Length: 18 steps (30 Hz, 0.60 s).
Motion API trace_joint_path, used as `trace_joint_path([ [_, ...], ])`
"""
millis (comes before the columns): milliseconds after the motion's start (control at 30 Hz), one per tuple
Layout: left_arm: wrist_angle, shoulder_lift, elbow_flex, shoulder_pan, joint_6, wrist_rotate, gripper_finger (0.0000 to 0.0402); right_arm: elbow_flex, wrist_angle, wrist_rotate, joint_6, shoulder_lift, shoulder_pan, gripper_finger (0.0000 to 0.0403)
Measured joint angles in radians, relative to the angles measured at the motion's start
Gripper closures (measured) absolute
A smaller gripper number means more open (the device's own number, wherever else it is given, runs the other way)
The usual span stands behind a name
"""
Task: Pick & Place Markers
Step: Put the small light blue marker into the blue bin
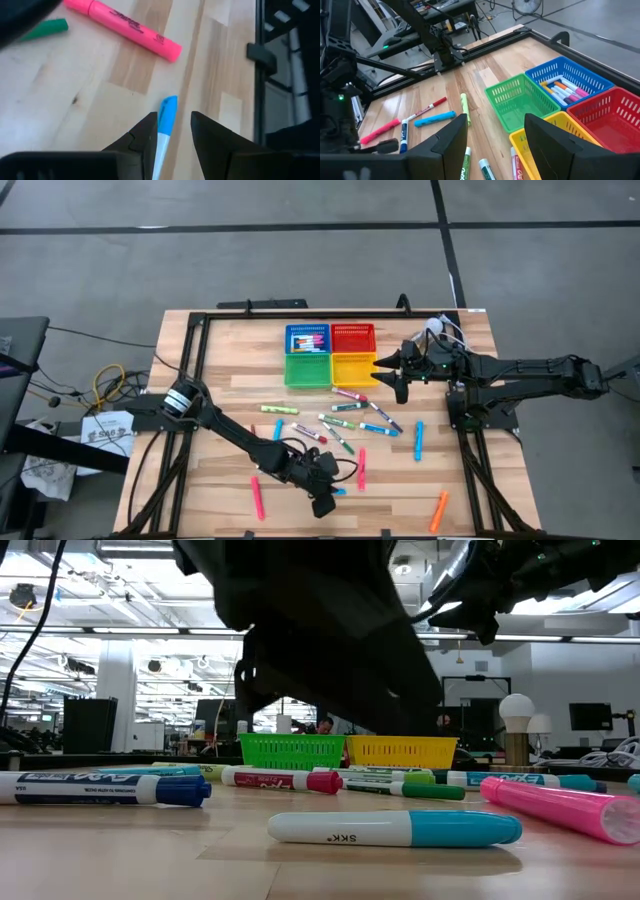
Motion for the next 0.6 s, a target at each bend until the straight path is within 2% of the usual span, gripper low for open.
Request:
trace_joint_path([
  [133,-0.067,0.000,0.000,-0.027,0.044,-0.074,0.0284,0.000,-0.001,0.000,0.000,0.000,0.000,0.0216],
  [600,-0.043,0.021,0.010,-0.049,0.108,-0.085,0.0284,0.000,-0.002,0.000,0.000,0.000,0.000,0.0216],
])
